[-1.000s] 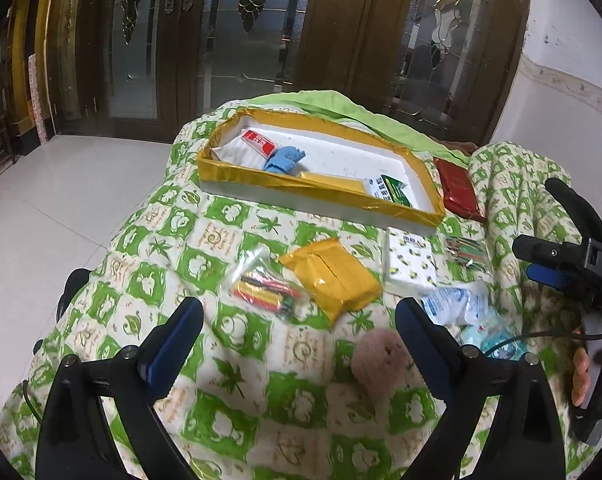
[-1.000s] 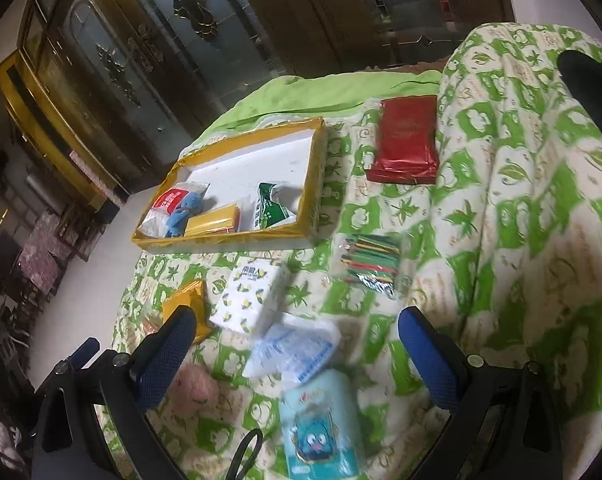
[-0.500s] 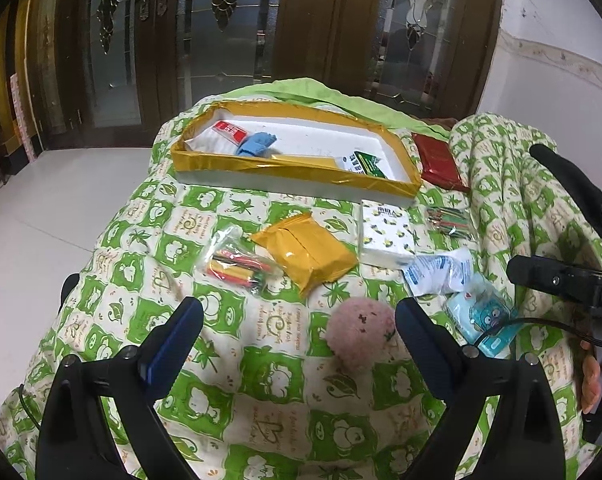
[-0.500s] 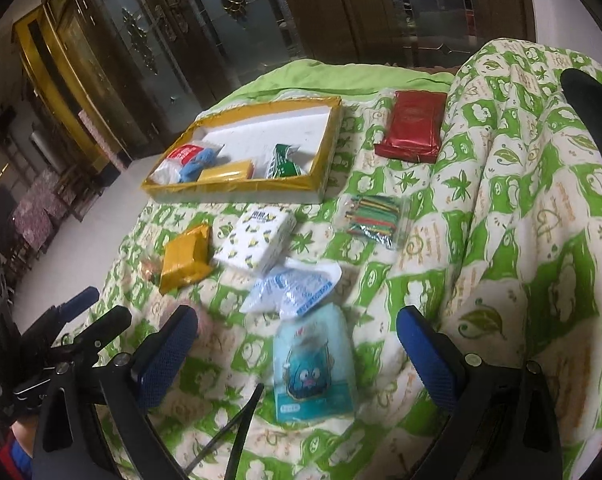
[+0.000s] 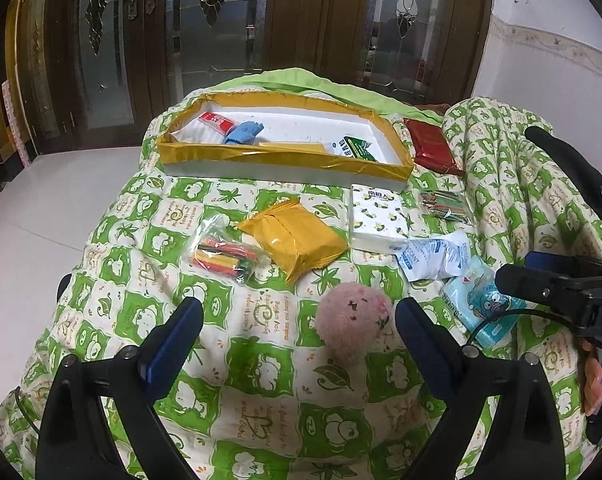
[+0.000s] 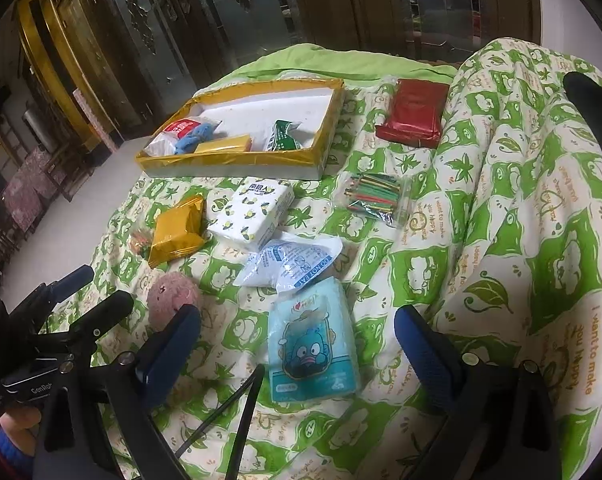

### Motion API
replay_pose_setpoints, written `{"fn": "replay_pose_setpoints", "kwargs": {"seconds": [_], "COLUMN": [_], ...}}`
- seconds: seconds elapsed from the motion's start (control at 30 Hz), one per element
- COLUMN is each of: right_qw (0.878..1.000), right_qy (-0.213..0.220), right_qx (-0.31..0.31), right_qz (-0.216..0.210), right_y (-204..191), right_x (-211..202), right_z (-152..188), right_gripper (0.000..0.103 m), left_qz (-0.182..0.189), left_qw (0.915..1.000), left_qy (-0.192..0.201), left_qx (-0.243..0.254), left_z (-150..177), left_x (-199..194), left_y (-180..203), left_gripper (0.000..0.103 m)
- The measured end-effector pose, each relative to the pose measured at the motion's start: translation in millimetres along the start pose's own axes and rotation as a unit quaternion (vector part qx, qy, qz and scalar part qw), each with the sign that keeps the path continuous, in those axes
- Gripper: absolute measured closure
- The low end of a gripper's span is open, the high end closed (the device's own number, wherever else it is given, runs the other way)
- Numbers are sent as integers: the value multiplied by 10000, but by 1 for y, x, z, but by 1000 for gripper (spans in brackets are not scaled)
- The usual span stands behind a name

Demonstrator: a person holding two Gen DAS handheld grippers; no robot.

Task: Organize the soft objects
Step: 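Move both open grippers back from the tray to the items on the quilt, then grasp the pink fluffy ball with the left gripper while the right grasps the blue cartoon tissue pack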

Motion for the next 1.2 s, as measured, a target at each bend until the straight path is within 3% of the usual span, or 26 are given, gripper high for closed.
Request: {"fn": "replay_pose_setpoints", "kwargs": {"seconds": [0.2, 0.47, 0.8, 0.93, 1.1, 1.2], "right_qw": [9998, 9990, 9957, 9935, 9915, 9891], "right_qy": [-105, -354, -698, -883, -1056, -1144], "right_qx": [-128, -233, -532, -542, -517, -611], "right_qz": [111, 160, 311, 467, 566, 695], "right_y": [-3, -7, -16, -14, -12, -12], "right_x": [5, 14, 31, 43, 56, 61], "right_z": [1, 5, 12, 12, 9, 9], "right_gripper": [5, 18, 22, 27, 28, 37], "left_qz": [-47, -80, -35, 6, 59, 35], "left_qw": [9998, 9992, 9965, 9958, 9958, 9952], "left_qy": [-85, -181, -482, -644, -677, -750], "left_qx": [152, 346, 683, 650, 607, 626], "left_z": [5, 10, 17, 19, 19, 20], "left_x": [6, 14, 43, 53, 56, 60], "left_y": [5, 11, 25, 24, 26, 27], "left_gripper": [7, 7, 7, 17, 21, 28]}}
Point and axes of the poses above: each gripper's, at about its wrist camera, not at the fingertips, and x roughly the way its jaws point, y to its right, z to its underside, the point moved 3 cm from there along x, roughly the way its jaws point, and after that the axes turned 10 degrees about -x, right-handed, at the moved point
